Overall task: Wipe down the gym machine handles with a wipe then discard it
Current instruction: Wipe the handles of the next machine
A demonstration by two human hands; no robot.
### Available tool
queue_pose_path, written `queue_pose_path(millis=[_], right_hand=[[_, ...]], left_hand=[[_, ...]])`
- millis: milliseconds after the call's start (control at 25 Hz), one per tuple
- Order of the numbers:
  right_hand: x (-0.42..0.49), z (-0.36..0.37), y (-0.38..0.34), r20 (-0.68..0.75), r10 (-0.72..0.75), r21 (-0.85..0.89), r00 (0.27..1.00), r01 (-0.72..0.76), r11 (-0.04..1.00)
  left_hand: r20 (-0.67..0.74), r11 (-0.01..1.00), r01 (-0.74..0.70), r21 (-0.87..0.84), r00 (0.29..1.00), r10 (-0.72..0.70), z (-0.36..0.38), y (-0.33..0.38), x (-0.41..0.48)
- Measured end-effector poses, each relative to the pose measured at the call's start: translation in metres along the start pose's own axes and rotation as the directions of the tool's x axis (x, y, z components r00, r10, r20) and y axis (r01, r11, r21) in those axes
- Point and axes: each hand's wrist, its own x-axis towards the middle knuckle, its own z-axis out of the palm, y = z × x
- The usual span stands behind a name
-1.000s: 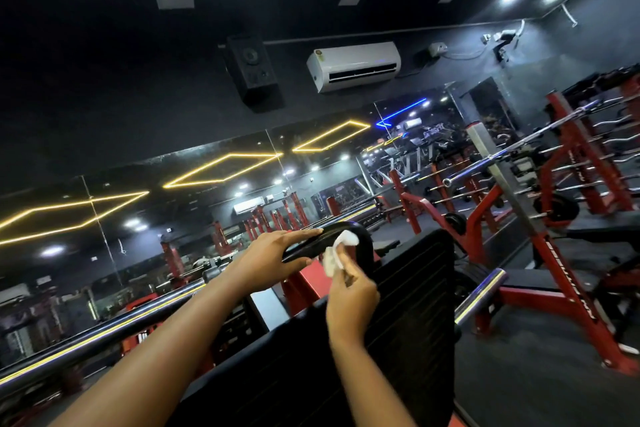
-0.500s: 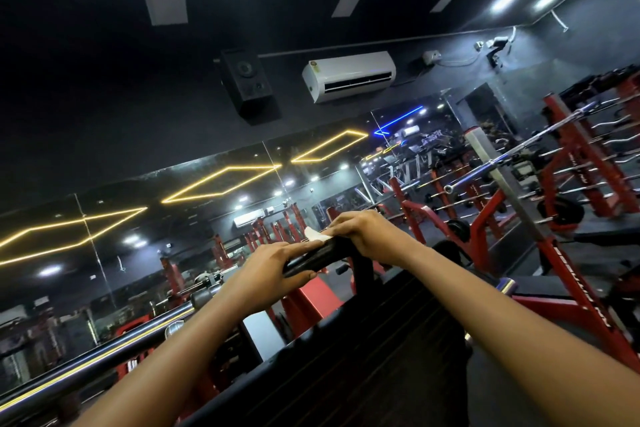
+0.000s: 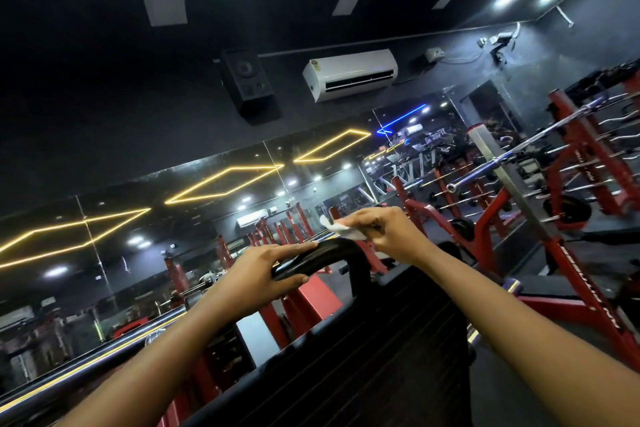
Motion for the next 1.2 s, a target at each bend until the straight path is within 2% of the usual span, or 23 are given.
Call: queue_pose_path(millis=[240,360,520,600,640,720,800,880,1040,1200], right_hand=[[-0.026,0.017,0.013,-0.084,0.166,0.009,0.983,-0.166,0.986],[-0.032,0.018,0.018,-0.054,0.214,-0.036,0.975,-0.216,0.976],[-0.045,0.02,0.017,0.008,0.303,-0.182,0.953,-0.297,0.937],[-0.047,0.027,0.003,-0.095,0.374,-0.167,0.923,-0.385,0.908],[-0.048,0.031,-0.007,-0.191,0.429,-0.116,0.883,-0.455,0.883],[-0.055,0.041,-0.031,-0.37,0.562,0.105,0.74,-0.567,0.817],[-0.063,0.054,-0.056,-0.436,0.668,0.353,0.603,-0.568,0.743],[-0.063,0.07,-0.078,-0.455,0.719,0.498,0.525,-0.519,0.694],[-0.052,0.094,-0.113,-0.445,0.793,0.689,0.416,-0.408,0.6],[-0.059,0.11,-0.132,-0.376,0.817,0.735,0.437,-0.395,0.55]], left_hand=[[0.006,1.0,0.023,-0.011,1.0,-0.023,-0.001,0.003,-0.001],[0.0,0.999,0.026,-0.02,1.0,-0.026,-0.002,0.004,-0.002],[0.001,1.0,0.022,-0.009,1.0,-0.022,-0.002,0.004,-0.001],[-0.002,1.0,0.012,0.007,1.0,-0.012,-0.002,0.005,-0.001],[-0.008,1.0,0.009,0.015,1.0,-0.009,-0.002,0.005,-0.002],[-0.018,1.0,0.006,0.021,1.0,-0.005,-0.002,0.005,-0.002],[-0.018,1.0,0.008,0.014,1.0,-0.008,0.0,0.003,-0.002],[-0.019,1.0,0.021,0.0,1.0,-0.021,0.001,-0.001,-0.001],[-0.011,0.999,0.029,-0.044,0.999,-0.03,0.001,0.0,-0.001],[0.009,0.998,0.026,-0.058,1.0,-0.026,-0.002,0.002,-0.003]])
